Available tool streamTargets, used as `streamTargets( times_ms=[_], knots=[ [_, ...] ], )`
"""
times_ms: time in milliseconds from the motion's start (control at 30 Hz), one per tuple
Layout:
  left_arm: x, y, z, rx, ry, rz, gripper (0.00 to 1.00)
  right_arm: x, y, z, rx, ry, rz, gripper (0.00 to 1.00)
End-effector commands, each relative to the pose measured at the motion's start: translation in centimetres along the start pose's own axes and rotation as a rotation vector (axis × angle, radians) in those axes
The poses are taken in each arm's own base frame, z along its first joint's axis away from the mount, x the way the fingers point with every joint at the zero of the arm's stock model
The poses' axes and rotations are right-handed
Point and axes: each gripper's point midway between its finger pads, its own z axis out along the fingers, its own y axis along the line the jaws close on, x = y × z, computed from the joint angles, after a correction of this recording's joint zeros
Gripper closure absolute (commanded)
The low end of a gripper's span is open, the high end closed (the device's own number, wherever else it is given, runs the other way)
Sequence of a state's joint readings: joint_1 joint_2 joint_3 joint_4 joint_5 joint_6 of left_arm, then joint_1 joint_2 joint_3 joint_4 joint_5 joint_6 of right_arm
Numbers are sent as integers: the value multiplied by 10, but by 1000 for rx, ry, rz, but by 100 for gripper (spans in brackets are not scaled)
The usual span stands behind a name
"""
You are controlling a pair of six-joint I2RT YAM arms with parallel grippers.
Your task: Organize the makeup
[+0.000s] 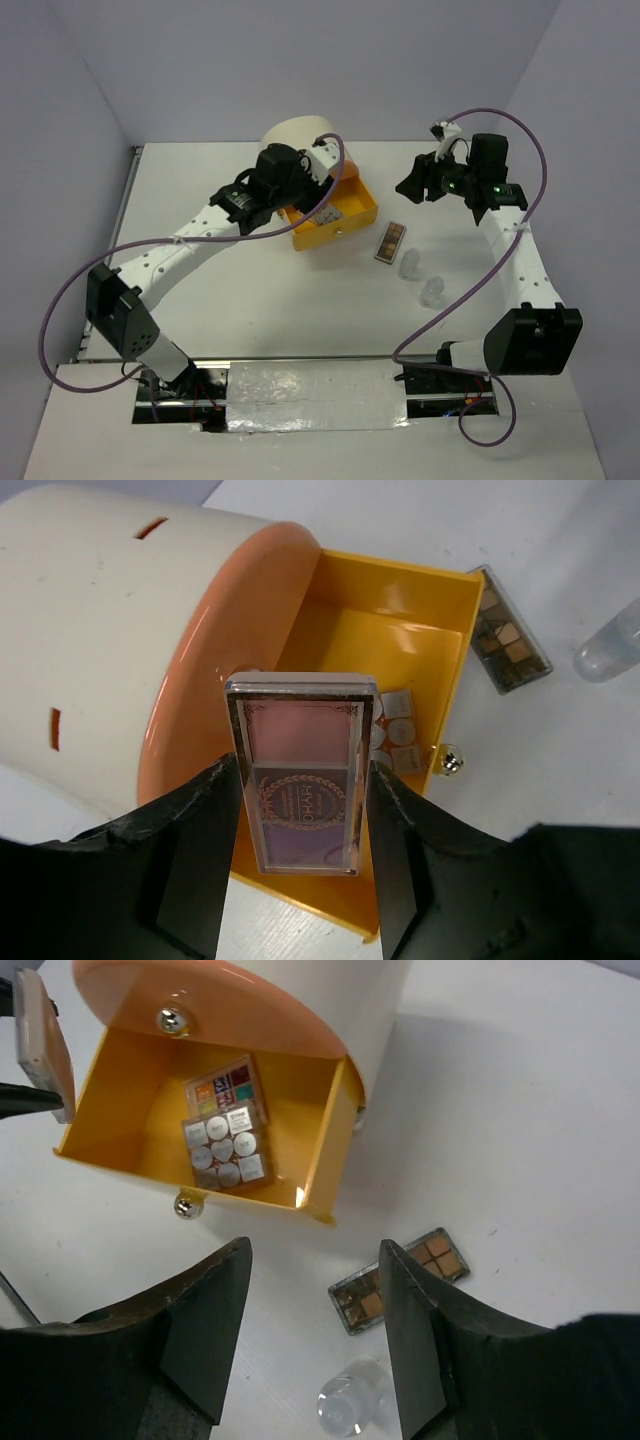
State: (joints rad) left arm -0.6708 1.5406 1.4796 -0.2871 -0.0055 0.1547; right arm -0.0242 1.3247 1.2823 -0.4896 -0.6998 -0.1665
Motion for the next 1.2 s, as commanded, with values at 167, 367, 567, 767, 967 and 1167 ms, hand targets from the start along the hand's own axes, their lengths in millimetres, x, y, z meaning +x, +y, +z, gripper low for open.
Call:
streamTargets(
  times_ms=[167,367,567,767,967,1167],
  knots=[
    [-5,7,32,-80,71,85,44,13,-11,0,-11,40,25,25],
    [0,3,37,-110,100,85,22,27,-27,5,36,102,4,11],
    [-6,3,33,-115,88,61,10,44,-41,16,66,186,114,11],
    [-46,13,-2,-164,-25,-45,14,72,-61,33,194,272,347,12],
    [-60,29,-71,-269,-166,-205,16,117,-97,51,469,418,539,10],
    [-16,36,-132,-357,-233,-346,13,145,-96,84,555,488,581,6]
  ],
)
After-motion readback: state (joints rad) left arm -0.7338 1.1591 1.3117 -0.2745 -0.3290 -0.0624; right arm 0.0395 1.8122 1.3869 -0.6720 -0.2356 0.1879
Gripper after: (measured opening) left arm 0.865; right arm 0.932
